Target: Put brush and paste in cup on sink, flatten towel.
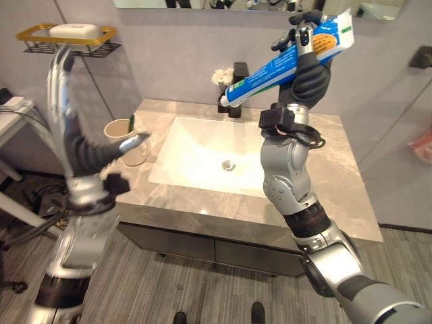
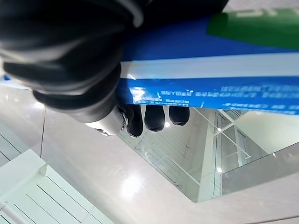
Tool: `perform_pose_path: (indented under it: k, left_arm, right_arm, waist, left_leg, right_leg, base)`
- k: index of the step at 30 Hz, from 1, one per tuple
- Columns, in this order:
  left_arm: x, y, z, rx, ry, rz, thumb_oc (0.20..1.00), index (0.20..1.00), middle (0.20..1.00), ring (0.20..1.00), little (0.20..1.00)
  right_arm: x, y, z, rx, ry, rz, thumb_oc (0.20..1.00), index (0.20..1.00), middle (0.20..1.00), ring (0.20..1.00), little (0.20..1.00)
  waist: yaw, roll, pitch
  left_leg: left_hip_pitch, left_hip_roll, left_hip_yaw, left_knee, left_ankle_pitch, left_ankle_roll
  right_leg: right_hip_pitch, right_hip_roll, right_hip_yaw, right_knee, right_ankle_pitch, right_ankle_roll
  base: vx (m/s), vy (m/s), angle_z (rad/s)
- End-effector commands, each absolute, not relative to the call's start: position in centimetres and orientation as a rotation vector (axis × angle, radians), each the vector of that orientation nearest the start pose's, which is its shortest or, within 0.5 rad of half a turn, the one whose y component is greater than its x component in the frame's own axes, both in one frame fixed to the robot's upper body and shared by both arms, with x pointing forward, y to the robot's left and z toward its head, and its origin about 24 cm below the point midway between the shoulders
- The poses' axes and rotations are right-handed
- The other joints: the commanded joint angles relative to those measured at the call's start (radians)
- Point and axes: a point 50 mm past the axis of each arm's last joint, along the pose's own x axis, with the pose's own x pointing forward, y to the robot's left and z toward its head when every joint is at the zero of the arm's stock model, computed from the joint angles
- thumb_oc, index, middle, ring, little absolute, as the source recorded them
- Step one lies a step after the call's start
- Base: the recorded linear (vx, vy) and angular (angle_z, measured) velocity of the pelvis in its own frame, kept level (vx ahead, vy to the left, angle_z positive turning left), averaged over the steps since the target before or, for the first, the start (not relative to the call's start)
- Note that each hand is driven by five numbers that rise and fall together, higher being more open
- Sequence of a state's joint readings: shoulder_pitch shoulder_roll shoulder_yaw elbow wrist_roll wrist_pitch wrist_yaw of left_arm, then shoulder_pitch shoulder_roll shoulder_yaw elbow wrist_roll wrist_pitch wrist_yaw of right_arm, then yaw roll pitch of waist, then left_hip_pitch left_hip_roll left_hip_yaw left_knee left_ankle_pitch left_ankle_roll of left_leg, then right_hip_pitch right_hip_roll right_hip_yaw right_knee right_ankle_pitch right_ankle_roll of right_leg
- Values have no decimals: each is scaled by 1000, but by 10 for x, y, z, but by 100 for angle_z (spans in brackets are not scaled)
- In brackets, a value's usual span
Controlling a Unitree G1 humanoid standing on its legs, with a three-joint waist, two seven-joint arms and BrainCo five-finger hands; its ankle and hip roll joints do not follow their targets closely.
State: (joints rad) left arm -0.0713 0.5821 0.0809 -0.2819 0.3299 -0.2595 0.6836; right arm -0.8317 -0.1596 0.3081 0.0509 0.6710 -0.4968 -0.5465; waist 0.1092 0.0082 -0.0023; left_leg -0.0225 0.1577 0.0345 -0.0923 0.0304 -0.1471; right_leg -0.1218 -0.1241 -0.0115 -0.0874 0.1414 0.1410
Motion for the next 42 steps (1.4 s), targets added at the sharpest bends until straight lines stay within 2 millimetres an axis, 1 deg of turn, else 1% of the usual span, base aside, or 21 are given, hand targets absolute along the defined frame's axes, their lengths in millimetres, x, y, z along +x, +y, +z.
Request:
perform_pose_path:
  k: [1,2,3,4,6,7,9,11,13,14,15,16,17,18,19,20,22,23,26,34,42]
  left_arm:
    - [222,232,197,542,-952,480,1000,1000,1000,1000,1000]
    - [220,233,188,514,-904,462,1000,1000,1000,1000,1000]
    - [220,233,188,511,-902,460,1000,1000,1000,1000,1000]
    - [217,233,182,494,-870,436,1000,1000,1000,1000,1000]
    - [218,231,138,538,-629,271,1000,1000,1000,1000,1000]
    - [219,231,137,536,-630,268,1000,1000,1000,1000,1000]
    - [220,229,114,585,-502,175,1000,1000,1000,1000,1000]
    - [224,229,83,650,-349,72,1000,1000,1000,1000,1000]
    - [217,232,35,757,-65,-132,1000,1000,1000,1000,1000]
    - [207,240,21,805,32,-206,1000,1000,1000,1000,1000]
    - [203,246,9,807,102,-209,1000,1000,1000,1000,1000]
    - [204,246,8,805,100,-208,1000,1000,1000,1000,1000]
    - [198,253,-9,817,197,-207,1000,1000,1000,1000,1000]
    - [198,253,-9,817,196,-207,1000,1000,1000,1000,1000]
    - [192,259,-25,808,283,-182,1000,1000,1000,1000,1000]
    - [183,265,-38,751,368,-123,1000,1000,1000,1000,1000]
    - [176,269,-53,667,439,-43,1000,1000,1000,1000,1000]
    - [167,273,-68,633,529,0,1000,1000,1000,1000,1000]
    - [164,272,-81,631,588,17,1000,1000,1000,1000,1000]
    - [173,268,-86,669,597,-2,1000,1000,1000,1000,1000]
    - [176,270,-97,684,660,52,1000,1000,1000,1000,1000]
  right_arm:
    - [297,-90,318,730,-1033,103,200,200,200,200,200]
    - [297,-92,321,717,-1040,98,200,200,200,200,200]
    - [298,-92,320,716,-1039,97,200,200,200,200,200]
    - [298,-94,323,706,-1047,89,200,200,200,200,200]
    - [306,-97,337,636,-1067,69,200,200,200,200,200]
    - [306,-97,337,635,-1068,67,200,200,200,200,200]
    - [311,-99,343,617,-1064,46,200,200,200,200,200]
    - [317,-98,347,607,-1054,36,200,200,200,200,200]
    - [322,-97,353,542,-1050,49,200,200,200,200,200]
    - [326,-87,354,549,-1020,68,200,200,200,200,200]
    - [329,-80,355,543,-1001,76,200,200,200,200,200]
    - [329,-79,356,543,-1003,78,200,200,200,200,200]
    - [333,-73,358,512,-988,84,200,200,200,200,200]
    - [333,-73,358,512,-988,85,200,200,200,200,200]
    - [338,-68,358,481,-962,96,200,200,200,200,200]
    - [341,-65,359,460,-944,97,200,200,200,200,200]
    - [345,-65,357,431,-923,100,200,200,200,200,200]
    - [346,-65,358,396,-925,107,200,200,200,200,200]
    - [349,-64,358,394,-906,120,200,200,200,200,200]
    - [350,-60,363,419,-895,136,200,200,200,200,200]
    - [351,-67,374,402,-925,104,200,200,200,200,200]
  waist:
    - [38,-89,-11]
    - [47,-92,-7]
    - [47,-91,-8]
    - [56,-94,-4]
    - [88,-107,0]
    - [89,-107,1]
    - [106,-109,3]
    - [115,-110,6]
    - [117,-104,8]
    - [119,-98,8]
    - [118,-100,5]
    - [116,-99,6]
    - [115,-100,3]
    - [115,-100,3]
    - [115,-103,2]
    - [120,-107,2]
    - [122,-109,5]
    - [123,-110,7]
    - [128,-110,13]
    - [137,-115,21]
    - [141,-131,30]
  left_leg:
    - [4,-13,-20,5,-1,4]
    - [0,-14,-26,5,1,5]
    - [-1,-14,-26,5,1,5]
    - [-4,-14,-32,5,3,6]
    - [-18,-18,-58,5,10,10]
    - [-19,-19,-60,5,10,10]
    - [-25,-21,-75,5,15,12]
    - [-32,-22,-91,5,19,13]
    - [-39,-22,-99,5,24,14]
    - [-42,-22,-102,5,25,15]
    - [-44,-23,-102,5,26,15]
    - [-45,-23,-103,5,26,15]
    - [-47,-24,-104,5,26,15]
    - [-47,-24,-104,5,26,15]
    - [-51,-28,-109,5,28,15]
    - [-56,-30,-113,5,30,16]
    - [-65,-36,-124,5,34,17]
    - [-72,-42,-132,5,35,19]
    - [-87,-59,-144,5,37,26]
    - [-121,-85,-165,5,40,33]
    - [-139,-102,-196,5,43,38]
  right_leg:
    - [35,-129,10,0,0,71]
    - [35,-130,7,0,1,70]
    - [36,-130,6,0,1,70]
    - [36,-131,2,0,0,71]
    - [43,-134,-22,0,-2,69]
    - [44,-134,-24,0,-2,69]
    - [51,-135,-39,0,-3,68]
    - [57,-136,-53,0,-4,66]
    - [58,-133,-66,0,-2,65]
    - [59,-132,-67,0,-1,66]
    - [57,-132,-68,0,0,66]
    - [56,-132,-69,0,0,67]
    - [56,-133,-69,0,1,67]
    - [56,-133,-69,0,1,67]
    - [55,-135,-73,0,2,68]
    - [54,-136,-76,0,3,68]
    - [54,-142,-83,0,5,69]
    - [54,-146,-88,0,7,71]
    - [51,-160,-101,0,14,77]
    - [45,-180,-121,0,21,84]
    - [63,-191,-154,0,19,85]
  base:
    - [-21,-5,18]
    - [-15,-4,10]
    - [-11,-7,15]
    - [-4,-4,29]
    - [-7,-14,22]
    - [-6,-21,15]
    - [-2,-13,25]
    - [-10,1,25]
    - [-19,24,16]
    - [-20,50,10]
    - [-8,41,10]
    - [-3,29,9]
    - [-1,14,5]
    - [-5,31,8]
    - [-9,27,9]
    - [-12,40,9]
    - [-19,39,8]
    - [-17,62,12]
    - [-5,44,20]
    - [4,41,12]
    - [35,16,11]
